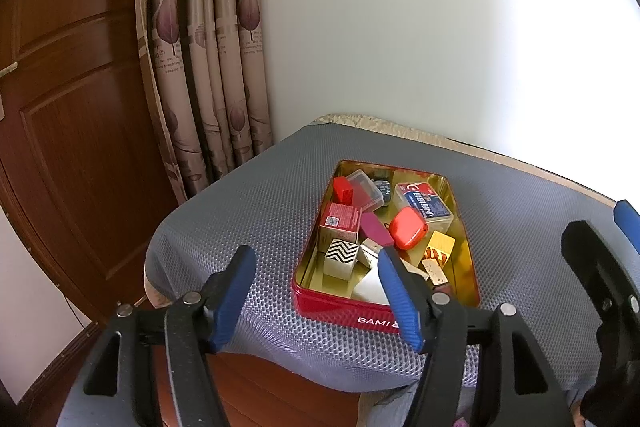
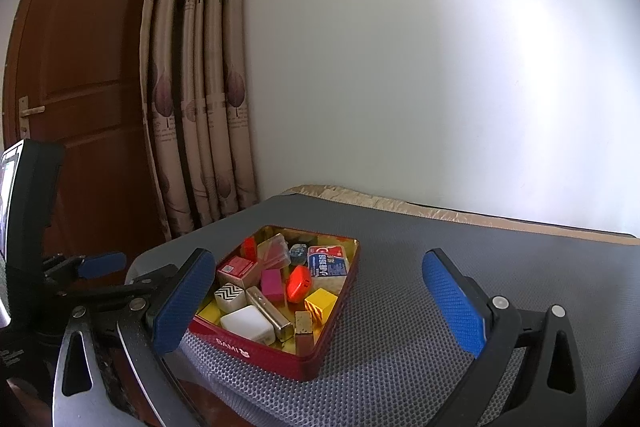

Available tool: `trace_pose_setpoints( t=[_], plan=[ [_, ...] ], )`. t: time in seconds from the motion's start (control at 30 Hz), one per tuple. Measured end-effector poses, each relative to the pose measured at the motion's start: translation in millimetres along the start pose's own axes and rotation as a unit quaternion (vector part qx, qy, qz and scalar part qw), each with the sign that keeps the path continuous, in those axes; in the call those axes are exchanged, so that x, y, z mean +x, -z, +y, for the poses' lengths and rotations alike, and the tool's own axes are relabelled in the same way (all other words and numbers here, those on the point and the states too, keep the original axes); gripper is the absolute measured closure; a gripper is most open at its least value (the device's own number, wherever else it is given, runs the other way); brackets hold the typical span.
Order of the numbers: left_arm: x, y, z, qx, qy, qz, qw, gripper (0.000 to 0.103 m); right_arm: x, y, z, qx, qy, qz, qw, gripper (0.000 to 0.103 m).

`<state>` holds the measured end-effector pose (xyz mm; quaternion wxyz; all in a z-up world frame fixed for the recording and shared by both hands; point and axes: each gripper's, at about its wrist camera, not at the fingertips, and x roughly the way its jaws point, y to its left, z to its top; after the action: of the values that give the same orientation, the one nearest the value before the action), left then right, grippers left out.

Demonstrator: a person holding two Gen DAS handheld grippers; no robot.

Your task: Organize rigid objects

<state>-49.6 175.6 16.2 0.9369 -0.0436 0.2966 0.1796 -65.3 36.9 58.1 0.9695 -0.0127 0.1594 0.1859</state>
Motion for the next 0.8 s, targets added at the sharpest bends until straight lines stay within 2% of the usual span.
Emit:
trace_pose_setpoints(
  t=[0.27,0.33,0.4,0.6,0.8],
  plan=[
    [1.7,-0.7,0.8,-0.001,0.0,0.004,1.0,0.035,1.0,1.6,2.6,-0.004,-0.005,0.005,1.0,0.0],
    [2.5,-0.5,0.6,0.0,-0.002,0.006,1.0,0.031,1.8,2.0,3.1,-0.004,-0.006,0.008,1.0,0.0],
    [4.3,0.8,0.2,0.003,-0.004,0.009,0.9999,0.021,1.5,2.0,3.1,-0.003,-0.008,0.01,1.0,0.0],
    [5.8,3.6,2.3,-0.004,0.009,0.011,0.9999,0.02,0.3,3.2,2.8,-0.002,-0.013,0.01,1.0,0.0],
    [0.9,4.1,-1.1,0.007,-0.003,-0.007,1.0,0.02,-0.8,3.5,2.0,0.001,-0.017,0.01,1.0,0.0]
  ],
)
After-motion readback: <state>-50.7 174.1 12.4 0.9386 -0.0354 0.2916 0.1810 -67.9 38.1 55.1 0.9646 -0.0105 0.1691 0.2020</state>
